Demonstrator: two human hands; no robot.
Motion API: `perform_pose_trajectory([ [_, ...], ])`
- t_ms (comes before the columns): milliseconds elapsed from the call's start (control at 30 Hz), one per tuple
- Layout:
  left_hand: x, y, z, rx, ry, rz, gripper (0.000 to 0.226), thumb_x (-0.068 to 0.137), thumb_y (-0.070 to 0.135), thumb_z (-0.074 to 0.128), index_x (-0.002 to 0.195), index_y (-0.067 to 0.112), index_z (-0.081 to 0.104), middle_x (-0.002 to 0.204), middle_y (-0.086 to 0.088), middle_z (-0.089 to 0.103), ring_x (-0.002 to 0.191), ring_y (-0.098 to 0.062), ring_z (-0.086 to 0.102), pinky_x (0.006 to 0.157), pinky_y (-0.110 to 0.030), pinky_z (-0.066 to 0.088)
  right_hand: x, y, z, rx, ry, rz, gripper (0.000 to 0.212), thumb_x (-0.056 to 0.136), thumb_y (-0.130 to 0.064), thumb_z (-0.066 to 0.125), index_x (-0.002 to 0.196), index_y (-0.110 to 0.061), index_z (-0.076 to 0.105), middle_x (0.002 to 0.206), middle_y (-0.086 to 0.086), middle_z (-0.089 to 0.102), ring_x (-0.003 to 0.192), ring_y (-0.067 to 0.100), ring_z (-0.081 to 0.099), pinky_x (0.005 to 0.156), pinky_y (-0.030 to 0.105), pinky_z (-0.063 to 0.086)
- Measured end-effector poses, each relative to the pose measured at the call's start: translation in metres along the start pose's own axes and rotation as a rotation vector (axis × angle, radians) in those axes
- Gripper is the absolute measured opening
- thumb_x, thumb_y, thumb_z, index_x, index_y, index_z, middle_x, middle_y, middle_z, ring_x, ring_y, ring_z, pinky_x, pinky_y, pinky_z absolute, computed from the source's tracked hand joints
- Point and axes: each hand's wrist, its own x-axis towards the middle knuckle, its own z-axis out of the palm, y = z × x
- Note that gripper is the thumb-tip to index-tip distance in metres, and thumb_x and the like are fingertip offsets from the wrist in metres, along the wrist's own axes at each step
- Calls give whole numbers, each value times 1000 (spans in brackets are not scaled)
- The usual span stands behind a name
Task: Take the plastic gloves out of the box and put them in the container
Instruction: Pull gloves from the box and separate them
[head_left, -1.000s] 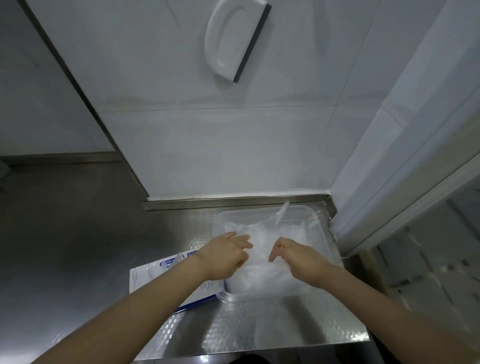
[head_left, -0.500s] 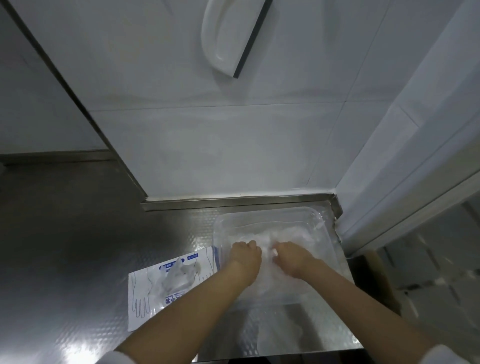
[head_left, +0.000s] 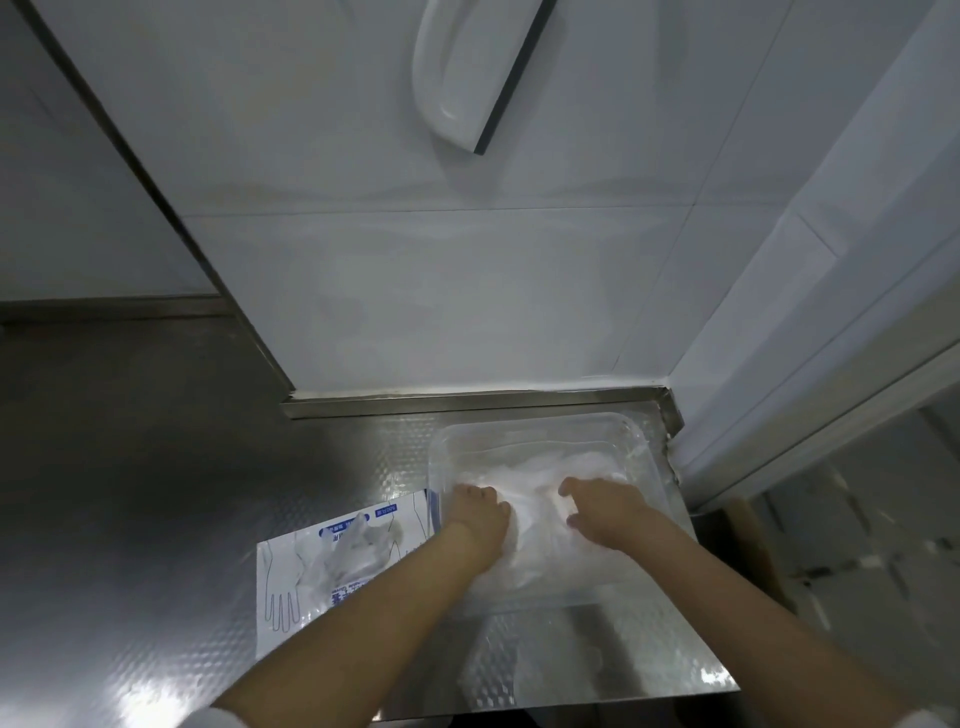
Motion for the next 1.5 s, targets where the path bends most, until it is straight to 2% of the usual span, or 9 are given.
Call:
perform_pose_trajectory([
  [167,-45,-30,-28,-324,429,51,26,98,22,40,121,15,50,121,-3,58,114,-22,50,106,-34,21,-34,-39,-12,463,529,-133,32,98,-27,46,129,-17,40,93,-3,56,79,14,58,69,26,45],
  [367,-105,-83,-8,-661,809,-185,16,95,13,45,105,18,56,107,3,58,105,-15,51,97,-30,24,-50,-100,-9,561,581,-423,28,97,-22,50,124,-17,48,109,-4,57,88,1,52,76,9,40],
  [567,-125,-131,68,-749,444,-428,41,84,-5,45,117,17,53,126,-1,54,118,-20,49,95,-31,32,-45,-158,-5,376,382,-577,47,97,-19,52,141,-17,34,140,2,42,126,16,42,99,24,36],
  [667,-130,-129,99,-787,283,-359,44,82,0,50,123,16,51,130,-3,52,121,-21,47,96,-27,36,-33,-175,-2,258,308,-544,46,95,-20,53,139,-17,39,140,4,44,126,21,43,101,34,36],
  [767,-133,-121,111,-819,179,-322,58,84,19,61,137,18,39,143,0,41,129,-18,39,104,-26,33,-23,-184,0,225,307,-476,28,96,-22,50,121,-14,57,125,7,57,114,23,51,88,31,38],
  [933,-132,-114,124,-801,265,-352,69,80,34,70,139,17,38,147,0,37,133,-15,35,108,-26,30,-23,-188,1,181,312,-401,23,98,-24,46,108,-13,63,112,9,65,101,25,59,73,28,36],
  [1167,-129,-107,129,-953,439,-401,47,77,20,72,120,13,53,128,-3,52,118,-18,46,96,-24,34,-28,-189,12,79,487,-677,48,74,16,52,116,-6,61,112,9,59,108,28,50,85,34,40],
  [1367,-133,-108,134,-968,374,-335,80,70,21,79,138,10,38,143,-4,42,131,-19,37,108,-24,28,-26,-220,32,-72,218,-622,50,91,-4,49,140,-8,36,135,12,48,120,28,49,93,37,40],
  [1500,-136,-107,134,-967,386,-312,79,69,17,80,136,9,38,141,-5,42,130,-19,38,103,-20,28,-20,-231,35,-105,170,-481,43,96,-23,49,136,-9,41,134,12,48,117,28,52,91,37,41],
])
